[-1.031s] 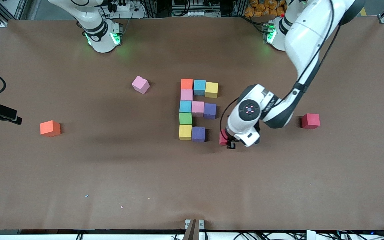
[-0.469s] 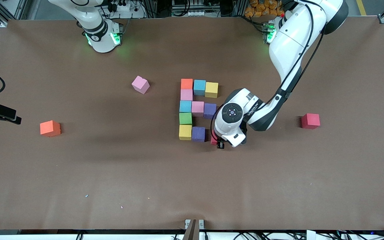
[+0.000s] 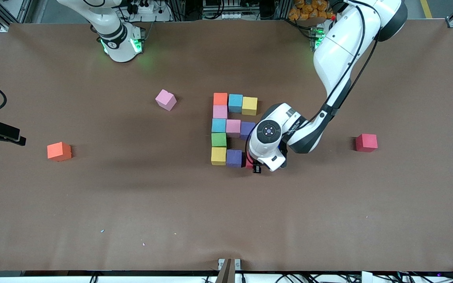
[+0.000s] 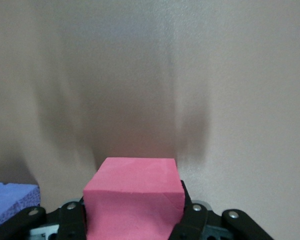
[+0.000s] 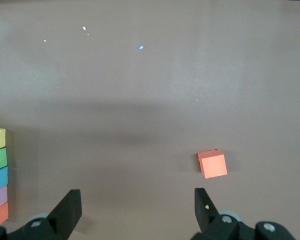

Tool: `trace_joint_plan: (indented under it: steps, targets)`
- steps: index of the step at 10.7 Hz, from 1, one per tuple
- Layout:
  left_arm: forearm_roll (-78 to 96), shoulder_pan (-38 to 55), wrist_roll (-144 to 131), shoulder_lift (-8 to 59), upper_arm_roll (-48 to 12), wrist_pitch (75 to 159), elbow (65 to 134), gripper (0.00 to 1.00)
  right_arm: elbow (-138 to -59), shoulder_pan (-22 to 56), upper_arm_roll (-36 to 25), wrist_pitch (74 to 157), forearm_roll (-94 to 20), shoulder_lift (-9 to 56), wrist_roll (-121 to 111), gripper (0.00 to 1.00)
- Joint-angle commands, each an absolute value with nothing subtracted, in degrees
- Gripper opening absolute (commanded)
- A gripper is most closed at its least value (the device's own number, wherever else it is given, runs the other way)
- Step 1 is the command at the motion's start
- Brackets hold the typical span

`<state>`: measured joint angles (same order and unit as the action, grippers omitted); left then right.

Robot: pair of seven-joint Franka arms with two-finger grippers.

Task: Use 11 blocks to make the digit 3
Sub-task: 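Carry the red block to the cluster with the left gripper, then lower and release the red block beside purple with the left gripper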

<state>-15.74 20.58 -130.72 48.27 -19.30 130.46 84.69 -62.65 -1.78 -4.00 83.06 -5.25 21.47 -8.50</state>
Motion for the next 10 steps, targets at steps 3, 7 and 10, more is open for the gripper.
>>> trace_joint_plan:
  steps: [3, 7, 10]
  targets:
    - [-14.59, 22.32, -131.66, 49.39, -18.46, 129.37, 82.97, 0.16, -63.37, -2.55, -3.6, 82.53, -5.54, 20.39, -8.53, 1.0]
    - [-14.68, 22.85, -131.75, 50.36, -18.46, 129.37, 82.0, 0.16, -63.37, -2.64, -3.69, 82.53, -5.45, 20.39, -8.53, 1.0]
    - [-14.59, 23.03, -131.75, 50.54, -17.75, 129.46, 81.21, 0.16, -63.37, -2.64, -3.6, 82.53, -5.45, 20.39, -8.61, 1.0]
